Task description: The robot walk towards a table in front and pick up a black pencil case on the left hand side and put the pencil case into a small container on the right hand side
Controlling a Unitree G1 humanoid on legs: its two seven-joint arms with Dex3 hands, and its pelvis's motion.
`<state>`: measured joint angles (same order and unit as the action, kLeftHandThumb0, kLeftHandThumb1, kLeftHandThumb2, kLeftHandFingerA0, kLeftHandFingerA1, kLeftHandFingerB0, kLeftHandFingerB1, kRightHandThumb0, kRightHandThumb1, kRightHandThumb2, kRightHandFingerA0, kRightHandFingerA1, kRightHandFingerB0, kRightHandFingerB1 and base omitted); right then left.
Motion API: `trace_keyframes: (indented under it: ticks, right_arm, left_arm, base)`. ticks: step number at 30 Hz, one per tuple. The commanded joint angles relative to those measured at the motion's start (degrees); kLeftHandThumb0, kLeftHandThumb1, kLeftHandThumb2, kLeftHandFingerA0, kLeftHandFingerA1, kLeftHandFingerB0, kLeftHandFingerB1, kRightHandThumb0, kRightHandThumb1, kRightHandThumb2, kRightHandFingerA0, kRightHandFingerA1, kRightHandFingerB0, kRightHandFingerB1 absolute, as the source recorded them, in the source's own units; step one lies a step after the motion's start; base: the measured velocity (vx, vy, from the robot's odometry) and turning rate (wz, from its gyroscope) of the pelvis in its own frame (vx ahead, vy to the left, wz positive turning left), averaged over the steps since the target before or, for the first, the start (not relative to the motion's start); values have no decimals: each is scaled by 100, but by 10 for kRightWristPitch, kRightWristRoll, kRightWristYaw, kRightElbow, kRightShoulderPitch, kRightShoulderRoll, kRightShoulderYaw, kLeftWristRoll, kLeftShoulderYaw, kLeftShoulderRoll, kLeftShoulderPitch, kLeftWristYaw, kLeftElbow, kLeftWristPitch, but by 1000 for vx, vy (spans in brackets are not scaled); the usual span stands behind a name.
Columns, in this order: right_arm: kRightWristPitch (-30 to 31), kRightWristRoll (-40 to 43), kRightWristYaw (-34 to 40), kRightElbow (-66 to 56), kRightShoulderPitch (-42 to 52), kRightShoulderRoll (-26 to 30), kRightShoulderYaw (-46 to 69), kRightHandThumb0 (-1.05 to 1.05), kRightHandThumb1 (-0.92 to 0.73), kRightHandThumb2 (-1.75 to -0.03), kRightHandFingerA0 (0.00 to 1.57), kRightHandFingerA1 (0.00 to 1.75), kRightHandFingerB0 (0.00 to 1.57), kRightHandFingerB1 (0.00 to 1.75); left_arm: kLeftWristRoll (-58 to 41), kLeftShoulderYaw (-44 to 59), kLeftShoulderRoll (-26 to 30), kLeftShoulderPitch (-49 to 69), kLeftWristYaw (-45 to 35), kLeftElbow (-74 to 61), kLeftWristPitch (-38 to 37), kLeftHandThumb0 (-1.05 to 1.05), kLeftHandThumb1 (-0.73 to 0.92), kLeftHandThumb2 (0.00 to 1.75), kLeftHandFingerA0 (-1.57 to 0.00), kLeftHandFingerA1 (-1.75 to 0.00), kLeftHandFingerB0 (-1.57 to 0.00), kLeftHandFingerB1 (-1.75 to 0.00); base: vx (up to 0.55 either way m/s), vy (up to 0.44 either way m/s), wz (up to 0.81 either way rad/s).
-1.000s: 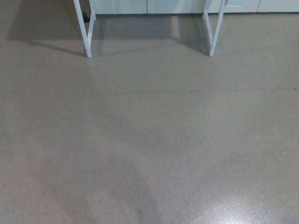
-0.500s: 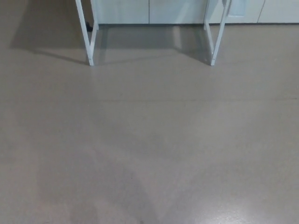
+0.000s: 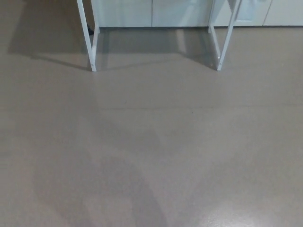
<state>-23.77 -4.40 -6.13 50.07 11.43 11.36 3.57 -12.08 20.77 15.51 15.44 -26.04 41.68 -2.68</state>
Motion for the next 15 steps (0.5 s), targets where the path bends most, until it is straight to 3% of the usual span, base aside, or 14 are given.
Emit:
trace_keyframes:
  ticks: [1, 4, 5, 7, 8, 9, 10, 11, 12, 13, 14, 15]
  right_arm:
    - [-12, 1, 8, 9, -4, 10, 3, -19, -46, -89, 38, 61, 15, 50]
    - [-13, -4, 16, 11, -4, 11, -1, -20, -46, -89, 40, 61, 15, 50]
    - [-12, -3, 16, 12, -5, 11, -1, -20, -46, -89, 39, 61, 15, 50]
    - [-12, -2, 15, 12, -6, 11, -2, -20, -46, -89, 38, 61, 15, 50]
    - [-11, -3, 16, 12, -6, 12, -2, -20, -46, -89, 38, 61, 15, 50]
    - [-11, -1, 13, 13, -6, 12, -2, -20, -47, -90, 38, 61, 15, 50]
    - [-16, -3, 15, 15, -7, 13, -4, -20, -46, -89, 40, 62, 16, 51]
    - [-23, -6, 18, 18, -7, 14, -5, -20, -46, -89, 40, 62, 16, 51]
    - [-22, -6, 18, 18, -7, 15, -6, -20, -46, -89, 40, 62, 16, 51]
    - [-18, -6, 20, 16, -7, 15, -6, -20, -46, -89, 40, 62, 16, 50]
    - [-15, -6, 20, 13, -6, 15, -7, -20, -47, -89, 40, 61, 15, 50]
    - [-14, -6, 20, 12, -7, 14, -7, -20, -47, -89, 39, 61, 15, 50]
  left_arm:
    - [-4, -3, 2, 0, 3, -6, -7, -12, 69, 61, -38, -42, -24, -33]
    - [-6, -3, 3, -2, 2, -2, -9, -11, 69, 60, -38, -43, -25, -33]
    - [-2, -5, 4, -2, 5, -1, -11, -9, 50, 96, -28, -57, -13, -50]
    - [4, -8, 5, -2, 8, 1, -17, -9, 49, 95, -28, -57, -14, -50]
    - [4, -9, 6, -3, 5, 5, -21, -15, 69, 61, -38, -43, -25, -33]
    - [-1, -7, 5, -4, 2, 6, -20, -14, 68, 61, -38, -44, -25, -34]
    - [-2, -7, 6, -4, 1, 7, -20, -10, 49, 95, -27, -57, -13, -49]
    - [-1, -8, 7, -4, 2, 8, -19, -10, 49, 95, -27, -57, -13, -49]
    - [-3, -7, 6, -5, 1, 8, -18, -12, 69, 61, -37, -43, -23, -32]
    - [-5, -6, 5, -7, 2, 9, -16, -8, 50, 95, -27, -57, -13, -49]
    - [-6, -5, 5, -7, 2, 10, -15, -12, 69, 61, -39, -43, -24, -33]
    - [-5, -6, 6, -7, 3, 9, -16, -9, 51, 96, -28, -57, -13, -49]
  base:
    - [92, -379, -38]
    - [99, -291, 11]
    - [91, -171, 4]
    - [79, -115, -2]
    - [88, -83, 0]
    - [109, -36, -5]
    - [131, 5, -4]
    - [136, 18, -11]
    - [140, 46, -12]
    - [145, 56, -5]
    - [169, 88, -9]
    - [180, 131, -8]
